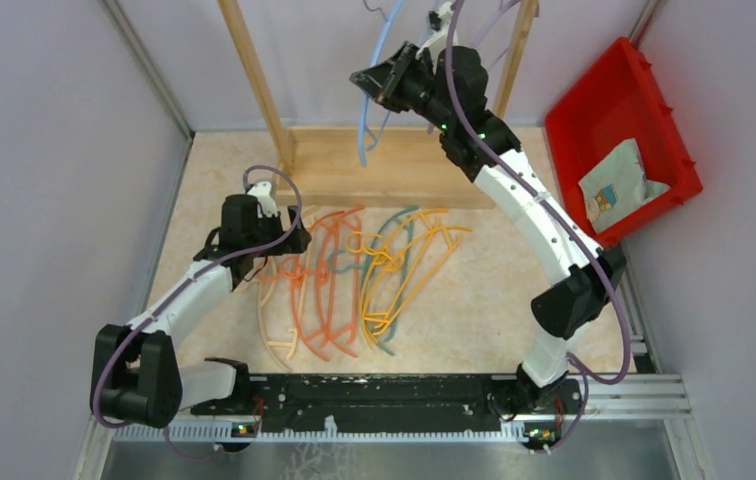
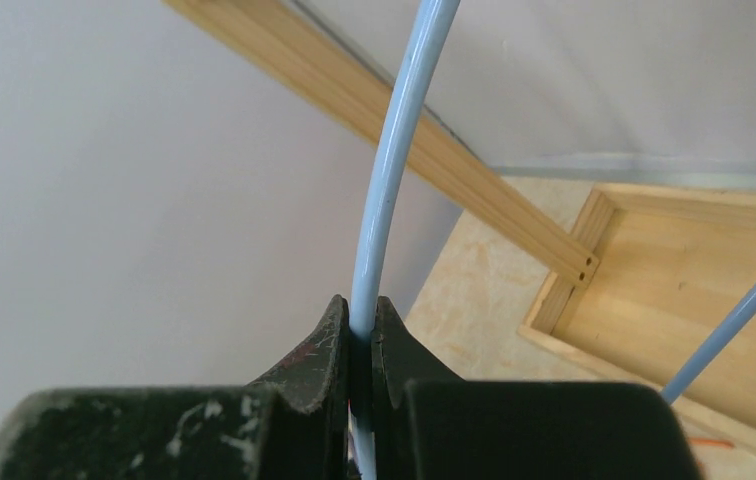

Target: Organize the hangers

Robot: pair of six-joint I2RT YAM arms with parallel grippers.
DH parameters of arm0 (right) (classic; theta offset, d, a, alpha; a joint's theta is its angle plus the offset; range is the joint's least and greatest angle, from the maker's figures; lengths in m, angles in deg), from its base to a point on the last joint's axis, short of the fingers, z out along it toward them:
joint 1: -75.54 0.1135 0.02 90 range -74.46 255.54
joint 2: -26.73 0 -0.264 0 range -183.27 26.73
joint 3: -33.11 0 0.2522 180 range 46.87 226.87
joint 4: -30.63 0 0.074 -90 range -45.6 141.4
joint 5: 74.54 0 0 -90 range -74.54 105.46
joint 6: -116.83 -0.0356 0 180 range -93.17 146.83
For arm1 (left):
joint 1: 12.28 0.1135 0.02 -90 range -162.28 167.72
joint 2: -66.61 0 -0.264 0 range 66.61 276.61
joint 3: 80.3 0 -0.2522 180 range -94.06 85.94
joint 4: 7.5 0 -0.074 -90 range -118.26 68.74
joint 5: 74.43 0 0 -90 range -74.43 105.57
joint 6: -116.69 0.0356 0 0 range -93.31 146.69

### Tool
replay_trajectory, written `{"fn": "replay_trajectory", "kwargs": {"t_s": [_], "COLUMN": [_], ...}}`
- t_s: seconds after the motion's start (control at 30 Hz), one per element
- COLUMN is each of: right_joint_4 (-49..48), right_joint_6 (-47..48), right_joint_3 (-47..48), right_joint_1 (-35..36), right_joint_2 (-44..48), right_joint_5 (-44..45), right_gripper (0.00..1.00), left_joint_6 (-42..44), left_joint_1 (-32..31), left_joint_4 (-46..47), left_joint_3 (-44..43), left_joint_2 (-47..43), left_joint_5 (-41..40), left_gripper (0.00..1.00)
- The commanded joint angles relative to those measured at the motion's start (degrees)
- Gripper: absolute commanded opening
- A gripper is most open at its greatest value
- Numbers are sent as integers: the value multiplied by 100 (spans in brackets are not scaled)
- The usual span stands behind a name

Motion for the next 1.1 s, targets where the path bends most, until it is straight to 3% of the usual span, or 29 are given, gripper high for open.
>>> {"fn": "replay_trajectory", "kwargs": {"t_s": [0.0,0.3,0.53,0.8,1.07], "right_joint_4": [-1225,-1392,-1618,-1806,-1457], "right_joint_6": [-463,-1135,-1727,-2379,-2682], "right_joint_3": [106,172,-380,-790,-514], "right_joint_1": [-302,-569,-757,-1269,-1691], "right_joint_2": [333,228,405,662,502], "right_joint_5": [120,566,1160,986,560], "right_gripper": [0,0,0,0,0], "left_joint_6": [93,118,136,135,143], "left_joint_1": [34,34,34,34,34], "left_joint_4": [104,82,69,64,55], "left_joint_3": [-13,29,48,81,114], "left_joint_2": [64,38,30,34,46], "left_joint_5": [74,74,47,39,5], "left_gripper": [100,100,100,100,100]}}
